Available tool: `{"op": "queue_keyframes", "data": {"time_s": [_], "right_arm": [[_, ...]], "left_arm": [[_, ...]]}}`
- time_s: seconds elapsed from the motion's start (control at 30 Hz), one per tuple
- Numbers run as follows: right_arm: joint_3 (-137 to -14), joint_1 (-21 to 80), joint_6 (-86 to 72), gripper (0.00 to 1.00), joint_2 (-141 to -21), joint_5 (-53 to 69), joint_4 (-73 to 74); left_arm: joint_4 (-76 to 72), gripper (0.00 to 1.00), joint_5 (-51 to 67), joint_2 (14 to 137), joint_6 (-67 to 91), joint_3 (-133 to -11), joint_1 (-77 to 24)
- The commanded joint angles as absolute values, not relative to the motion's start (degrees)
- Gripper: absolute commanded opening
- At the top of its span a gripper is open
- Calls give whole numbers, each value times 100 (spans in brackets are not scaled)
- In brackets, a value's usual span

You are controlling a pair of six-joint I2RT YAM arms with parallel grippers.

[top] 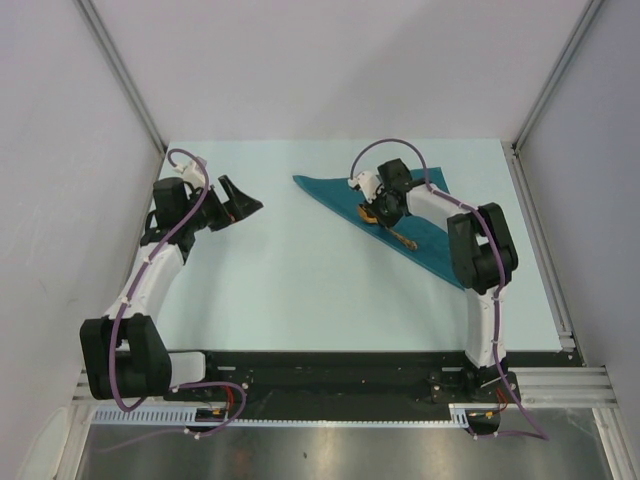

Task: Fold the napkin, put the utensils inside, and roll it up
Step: Place the utensil onto the napkin

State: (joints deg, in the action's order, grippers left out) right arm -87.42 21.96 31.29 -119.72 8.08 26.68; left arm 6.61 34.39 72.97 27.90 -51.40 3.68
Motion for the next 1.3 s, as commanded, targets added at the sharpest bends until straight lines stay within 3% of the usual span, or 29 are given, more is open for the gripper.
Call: {"op": "queue_keyframes", "data": {"time_s": [0.0,0.03,0.07,0.17,0.37,0.47,0.77,1.07,1.27], "right_arm": [[-8912,2259,3164,11,-12120,730,2706],[-8956,2250,3121,16,-12120,695,2707],[-8982,2259,3103,28,-12120,677,2724],[-8991,2224,2989,38,-11989,677,2725],[-8807,2180,2357,44,-11094,791,2584],[-8307,2153,1357,46,-10294,145,2383],[-5355,923,-2667,48,-7914,-481,2504],[-4176,-885,-3735,48,-7278,219,3286],[-3850,-1799,-4131,48,-6584,35,3656]], "left_arm": [[457,100,3639,7233,2681,-5106,422],[457,100,3647,7233,2672,-5106,422],[457,100,3647,7233,2672,-5106,413],[466,100,3682,7207,2672,-5106,422],[492,100,3709,7146,2672,-5106,422],[510,100,3718,7084,2681,-5098,413],[475,100,3990,7101,2795,-5089,422],[510,100,4104,7101,2786,-5124,466],[378,100,4324,7163,2935,-5089,659]]}}
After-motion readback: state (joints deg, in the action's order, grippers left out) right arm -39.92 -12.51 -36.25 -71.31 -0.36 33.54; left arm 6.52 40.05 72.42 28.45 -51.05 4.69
